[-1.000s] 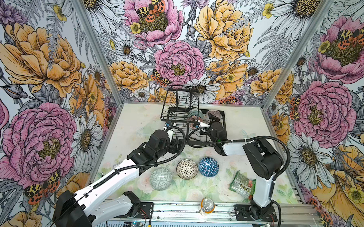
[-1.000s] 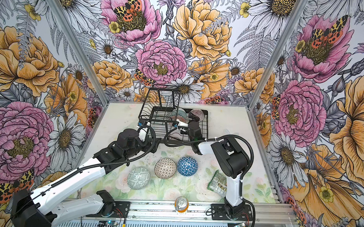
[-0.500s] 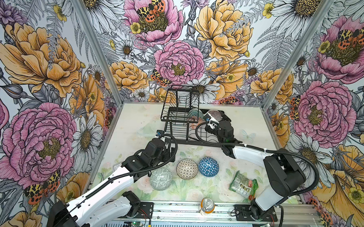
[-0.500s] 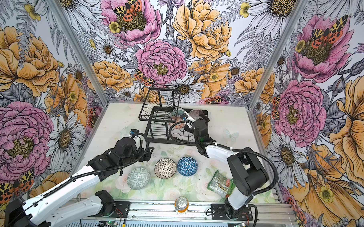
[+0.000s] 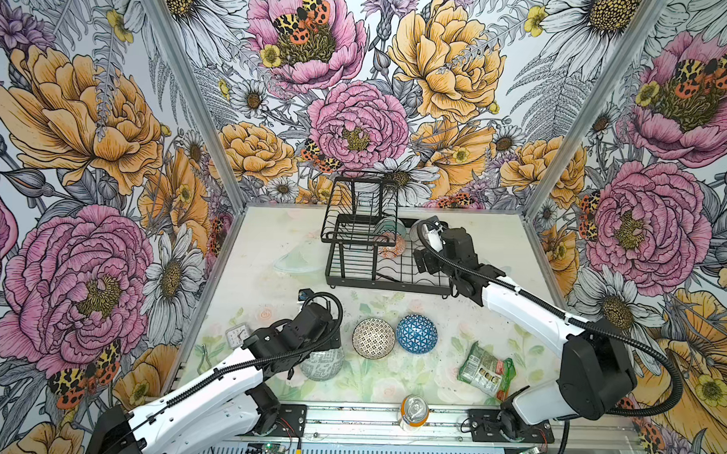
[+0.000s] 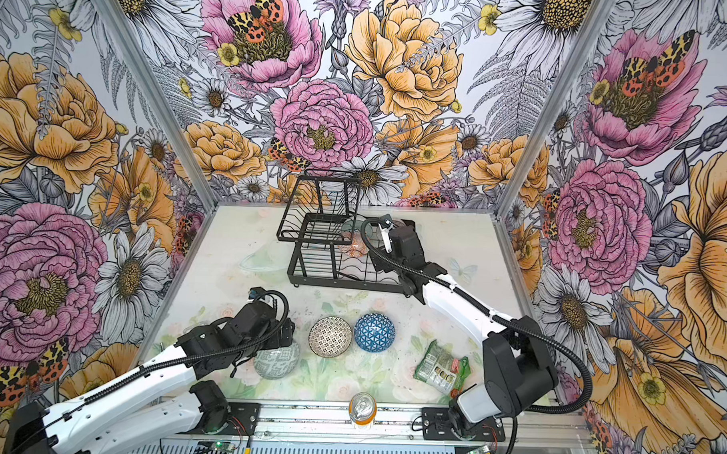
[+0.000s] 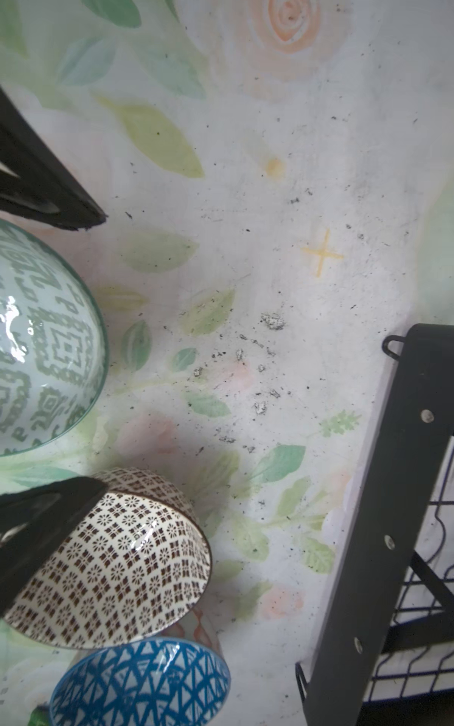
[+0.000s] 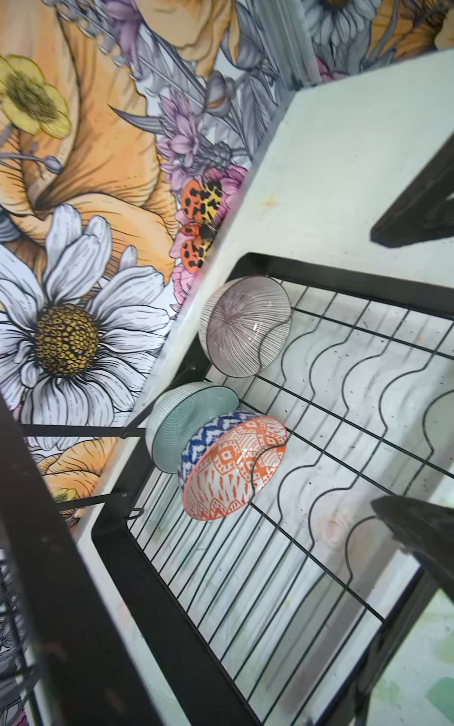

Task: Load the bowls into the dish rack
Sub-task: 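Move the left gripper down to the grey-green patterned bowl while the right gripper retracts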

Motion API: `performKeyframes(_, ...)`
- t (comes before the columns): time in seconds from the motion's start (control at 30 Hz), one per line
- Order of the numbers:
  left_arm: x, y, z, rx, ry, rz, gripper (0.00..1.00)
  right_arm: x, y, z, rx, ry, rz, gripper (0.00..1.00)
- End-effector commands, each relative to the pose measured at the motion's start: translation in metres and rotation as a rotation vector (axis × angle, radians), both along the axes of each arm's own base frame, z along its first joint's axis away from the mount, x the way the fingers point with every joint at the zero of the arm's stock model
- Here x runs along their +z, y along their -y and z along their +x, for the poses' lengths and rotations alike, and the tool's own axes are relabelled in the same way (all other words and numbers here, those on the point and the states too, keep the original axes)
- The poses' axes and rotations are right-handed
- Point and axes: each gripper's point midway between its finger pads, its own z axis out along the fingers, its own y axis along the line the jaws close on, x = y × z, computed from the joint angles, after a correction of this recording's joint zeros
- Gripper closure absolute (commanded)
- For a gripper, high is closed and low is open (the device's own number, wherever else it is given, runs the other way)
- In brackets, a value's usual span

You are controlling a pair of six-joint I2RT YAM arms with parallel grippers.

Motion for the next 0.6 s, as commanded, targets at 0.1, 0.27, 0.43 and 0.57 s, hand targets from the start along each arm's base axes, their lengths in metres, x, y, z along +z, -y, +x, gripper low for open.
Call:
performKeyframes(0.1,-0.019,-0.008,-0.02,0.091,-0.049,0.04,0.01,0.004,0.001,-0.006,-0.024,-0.076,0.119,0.0)
performKeyframes(0.27,-0.021,-0.028,-0.03,0.156,-0.032,0.142,0.01,-0.007,0.003,-0.005,-0.027,-0.098,0.107,0.01)
performKeyframes(0.43,-0.028,-0.039,-0.038,0.184,-0.058,0.182,0.01,-0.015,0.003,-0.004,-0.027,-0.116,0.101,0.0)
performKeyframes(0.57,-0.033,-0.042,-0.043,0.187,-0.082,0.18,0.01,-0.02,0.003,-0.002,-0.025,-0.127,0.098,0.0)
